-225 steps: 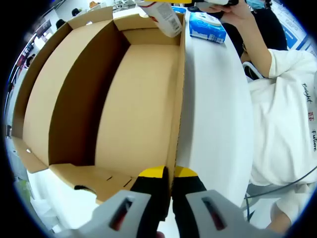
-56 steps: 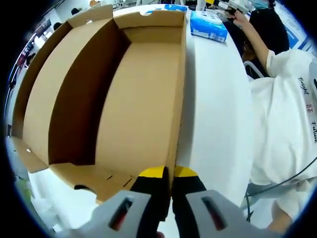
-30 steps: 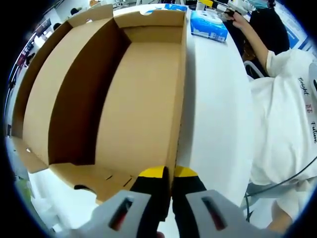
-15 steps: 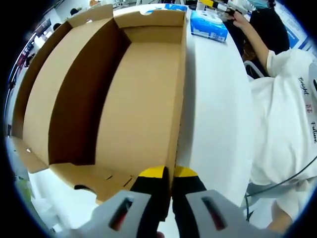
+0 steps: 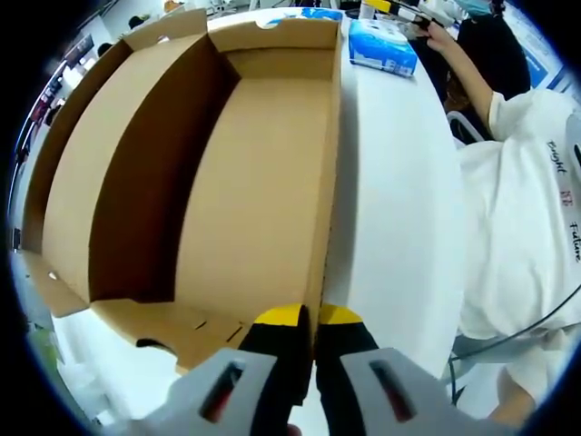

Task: Operate the shoe box by opening the lid, removing the specified soft item, and placing it in the target area until the item is outside and the box remains undamaged.

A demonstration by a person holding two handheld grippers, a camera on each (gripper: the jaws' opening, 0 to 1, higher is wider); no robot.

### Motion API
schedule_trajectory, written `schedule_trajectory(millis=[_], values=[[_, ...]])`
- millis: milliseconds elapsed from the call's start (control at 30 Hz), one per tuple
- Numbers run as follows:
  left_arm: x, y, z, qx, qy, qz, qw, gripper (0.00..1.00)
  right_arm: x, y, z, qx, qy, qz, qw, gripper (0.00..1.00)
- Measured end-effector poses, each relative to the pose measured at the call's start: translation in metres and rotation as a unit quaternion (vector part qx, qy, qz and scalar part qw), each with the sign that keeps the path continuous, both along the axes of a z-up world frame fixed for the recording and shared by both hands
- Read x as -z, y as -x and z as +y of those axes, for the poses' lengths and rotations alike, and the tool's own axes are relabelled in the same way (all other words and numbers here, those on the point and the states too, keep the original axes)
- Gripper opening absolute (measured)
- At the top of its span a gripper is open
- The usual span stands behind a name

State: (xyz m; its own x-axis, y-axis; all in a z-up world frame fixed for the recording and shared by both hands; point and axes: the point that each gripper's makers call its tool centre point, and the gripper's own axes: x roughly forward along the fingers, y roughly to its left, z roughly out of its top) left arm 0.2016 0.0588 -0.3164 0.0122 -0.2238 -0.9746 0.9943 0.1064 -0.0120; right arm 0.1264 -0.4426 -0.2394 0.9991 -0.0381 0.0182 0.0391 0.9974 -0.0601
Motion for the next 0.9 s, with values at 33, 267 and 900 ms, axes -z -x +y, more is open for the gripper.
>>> schedule_trajectory(millis=[33,267,900], values=[[0.000,0.000,0.000,0.000,0.000,0.000,1.0000,0.02,-0.002,0.001,0.000,0.000,0.003,-0.005,1.0000,0.38],[0.000,0.000,0.000,0.000,-0.001,0.001,1.0000,0.02,-0.010,0.001,0.000,0.002,0.005,-0.006,1.0000,0.43],[0.000,0.000,0.001,-0.001,-0.004,0.000,1.0000,0.02,-0.061,0.023,0.001,0.024,0.037,-0.063,0.9970,0.43]])
